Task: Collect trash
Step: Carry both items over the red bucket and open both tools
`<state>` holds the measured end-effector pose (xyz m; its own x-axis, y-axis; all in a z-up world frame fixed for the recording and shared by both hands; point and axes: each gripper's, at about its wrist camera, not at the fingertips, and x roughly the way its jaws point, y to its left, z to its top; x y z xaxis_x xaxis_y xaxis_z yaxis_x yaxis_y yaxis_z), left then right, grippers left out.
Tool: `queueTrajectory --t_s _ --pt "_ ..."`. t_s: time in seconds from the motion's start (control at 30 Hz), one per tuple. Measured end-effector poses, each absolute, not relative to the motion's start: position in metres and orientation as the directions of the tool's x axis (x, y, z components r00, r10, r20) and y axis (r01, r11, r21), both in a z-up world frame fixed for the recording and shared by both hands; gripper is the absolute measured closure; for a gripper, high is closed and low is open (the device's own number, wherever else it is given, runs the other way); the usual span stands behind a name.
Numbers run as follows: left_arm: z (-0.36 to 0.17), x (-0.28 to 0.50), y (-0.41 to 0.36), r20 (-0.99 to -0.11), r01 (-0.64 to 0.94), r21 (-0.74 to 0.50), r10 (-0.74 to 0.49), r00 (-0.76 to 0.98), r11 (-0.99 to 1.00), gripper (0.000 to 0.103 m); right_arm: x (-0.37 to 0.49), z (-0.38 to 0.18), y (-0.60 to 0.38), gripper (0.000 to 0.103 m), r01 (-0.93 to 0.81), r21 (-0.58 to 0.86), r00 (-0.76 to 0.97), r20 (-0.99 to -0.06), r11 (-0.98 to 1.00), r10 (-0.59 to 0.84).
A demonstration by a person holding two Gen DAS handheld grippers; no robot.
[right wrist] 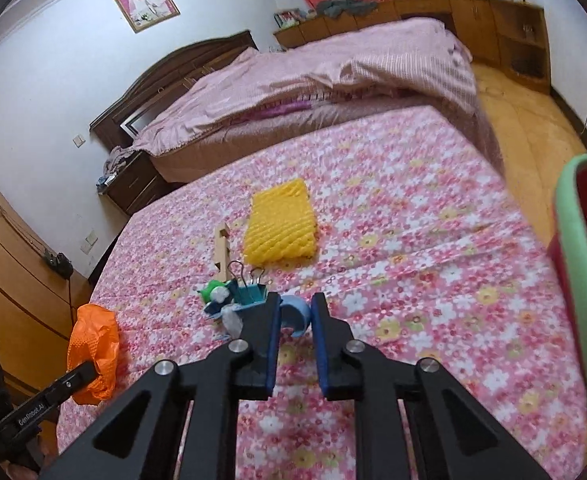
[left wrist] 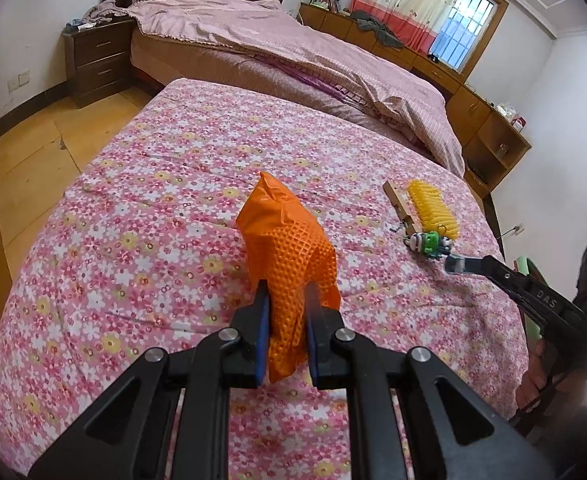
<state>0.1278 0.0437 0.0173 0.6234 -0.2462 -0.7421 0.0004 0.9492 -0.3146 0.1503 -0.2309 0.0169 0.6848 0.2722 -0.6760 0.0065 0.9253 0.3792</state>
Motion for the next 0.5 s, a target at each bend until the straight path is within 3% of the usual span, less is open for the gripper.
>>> queueTrajectory --t_s 0.17,0.5 --pt "0.027 0.117 0.042 -0.723 0.020 -0.321 -0.259 0.640 0.947 0.089 0.121 0.041 -0.229 0.086 0.002 0.320 0.731 -0.647 0.948 0.217" --pt "0.055 0.089 0.017 -0.681 0.104 -0.317 -0.303 0.667 0.943 0.089 0.070 0.072 -0.246 0.086 0.047 0.340 0.781 -0.599 0.939 0.178"
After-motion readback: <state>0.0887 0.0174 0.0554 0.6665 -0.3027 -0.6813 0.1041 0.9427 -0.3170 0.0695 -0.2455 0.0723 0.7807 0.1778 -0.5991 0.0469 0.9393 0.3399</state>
